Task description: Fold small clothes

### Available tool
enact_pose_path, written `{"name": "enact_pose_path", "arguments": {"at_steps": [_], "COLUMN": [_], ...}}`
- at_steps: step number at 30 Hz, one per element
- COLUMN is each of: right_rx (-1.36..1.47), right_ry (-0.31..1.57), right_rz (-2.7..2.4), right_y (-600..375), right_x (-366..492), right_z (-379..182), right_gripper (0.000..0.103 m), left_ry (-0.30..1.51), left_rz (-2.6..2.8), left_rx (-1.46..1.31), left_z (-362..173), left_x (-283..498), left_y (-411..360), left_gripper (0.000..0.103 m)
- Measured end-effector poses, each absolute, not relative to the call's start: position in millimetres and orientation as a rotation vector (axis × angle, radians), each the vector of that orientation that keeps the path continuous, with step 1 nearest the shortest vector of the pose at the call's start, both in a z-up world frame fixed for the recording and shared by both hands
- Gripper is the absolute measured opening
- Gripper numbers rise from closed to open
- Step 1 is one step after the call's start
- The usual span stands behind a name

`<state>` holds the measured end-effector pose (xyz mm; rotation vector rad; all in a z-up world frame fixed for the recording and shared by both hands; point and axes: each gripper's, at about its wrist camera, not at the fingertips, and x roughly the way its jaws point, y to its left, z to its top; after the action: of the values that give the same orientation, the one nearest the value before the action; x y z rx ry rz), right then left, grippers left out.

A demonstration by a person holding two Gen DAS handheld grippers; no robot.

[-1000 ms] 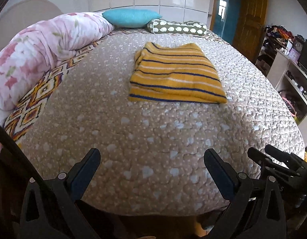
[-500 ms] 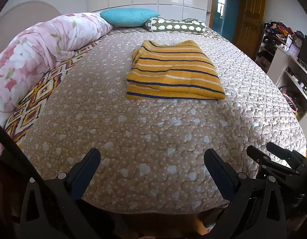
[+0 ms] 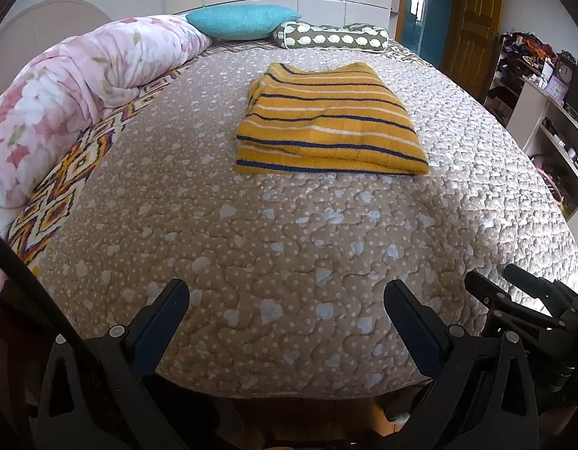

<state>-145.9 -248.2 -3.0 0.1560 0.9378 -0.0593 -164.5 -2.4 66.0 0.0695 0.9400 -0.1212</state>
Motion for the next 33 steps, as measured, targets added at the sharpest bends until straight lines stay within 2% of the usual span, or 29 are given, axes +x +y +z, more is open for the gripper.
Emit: {"name": "enact_pose_path", "arguments": {"at_steps": [33], "right_rx": [0.153], "right_ry": [0.944], "right_rz": [-0.052], "right_y": [-251.5], "right_x": [-142.7], "right_z": [-7.6], "right_gripper": [0.079], "left_ry": [0.991], "left_rz": [-0.122], "left_rx": [0.046], "left_z": [54.8], "left_x": [-158.3], "left_y": [-1.6], "left_gripper": [0.103]}}
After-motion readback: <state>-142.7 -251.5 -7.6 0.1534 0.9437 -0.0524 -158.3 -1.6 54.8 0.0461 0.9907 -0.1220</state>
